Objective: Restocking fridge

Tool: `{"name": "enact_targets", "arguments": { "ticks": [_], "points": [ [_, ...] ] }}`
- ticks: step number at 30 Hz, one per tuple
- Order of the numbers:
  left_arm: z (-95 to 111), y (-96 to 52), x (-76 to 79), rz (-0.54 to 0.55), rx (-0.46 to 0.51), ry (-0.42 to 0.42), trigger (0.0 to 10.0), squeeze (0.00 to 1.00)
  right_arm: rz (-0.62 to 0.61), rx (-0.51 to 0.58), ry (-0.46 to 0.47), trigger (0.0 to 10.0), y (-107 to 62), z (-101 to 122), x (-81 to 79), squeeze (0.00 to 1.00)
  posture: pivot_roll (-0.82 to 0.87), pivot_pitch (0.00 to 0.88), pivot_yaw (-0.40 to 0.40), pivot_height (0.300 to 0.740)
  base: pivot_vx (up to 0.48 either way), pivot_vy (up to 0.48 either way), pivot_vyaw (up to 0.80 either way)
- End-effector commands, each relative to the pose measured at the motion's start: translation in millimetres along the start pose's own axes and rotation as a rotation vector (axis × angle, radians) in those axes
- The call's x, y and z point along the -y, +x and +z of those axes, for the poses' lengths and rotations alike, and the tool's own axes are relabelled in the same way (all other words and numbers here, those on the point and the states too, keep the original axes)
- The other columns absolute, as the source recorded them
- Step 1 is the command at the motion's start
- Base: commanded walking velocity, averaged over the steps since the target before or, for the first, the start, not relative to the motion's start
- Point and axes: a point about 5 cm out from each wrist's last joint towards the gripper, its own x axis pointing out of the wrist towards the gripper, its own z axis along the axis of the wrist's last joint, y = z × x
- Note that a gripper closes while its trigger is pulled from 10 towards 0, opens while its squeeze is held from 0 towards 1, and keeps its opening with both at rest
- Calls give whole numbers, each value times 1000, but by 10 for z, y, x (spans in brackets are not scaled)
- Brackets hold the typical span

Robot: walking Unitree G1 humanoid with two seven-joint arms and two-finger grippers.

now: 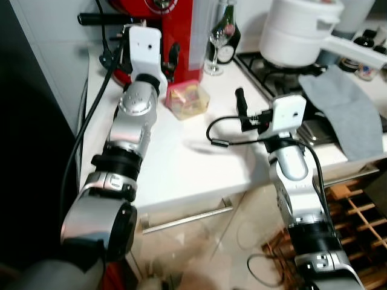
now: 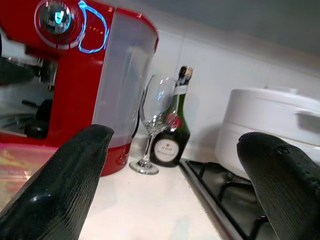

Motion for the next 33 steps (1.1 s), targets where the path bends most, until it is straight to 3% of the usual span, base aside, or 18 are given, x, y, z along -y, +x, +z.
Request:
{"name": "enact_targets", "arguments": {
  "ticks": [1, 6, 11, 18, 22, 33],
  "points": [
    [110, 43, 1, -10, 35, 10, 10000, 0, -25, 6, 32, 10000, 15, 52, 40, 0, -49, 0, -26, 740, 0, 0, 0],
    [131, 4, -44, 4, 89, 74, 10000, 0, 8, -61, 191, 10000, 215, 58, -44, 0, -19, 0, -36, 740, 0, 0, 0],
    [106, -44, 55, -65, 127, 138, 10000, 0, 9, -35, 169, 10000, 321, 135, 29, 0, 4, 0, -45, 740, 0, 0, 0],
    [77, 51, 139, -168, 40, 163, 10000, 0, -7, -33, 173, 10000, 245, 134, -9, 0, -14, 0, -21, 740, 0, 0, 0],
    [88, 100, 204, -211, -1, 115, 10000, 0, -3, -52, 183, 10000, 146, 96, -60, 0, -36, 0, -11, 740, 0, 0, 0],
    [-74, 10, 367, -345, -73, 106, 10000, 0, -15, -72, 178, 10000, 86, 76, -27, 0, -40, 0, -19, 740, 0, 0, 0]
  ]
}}
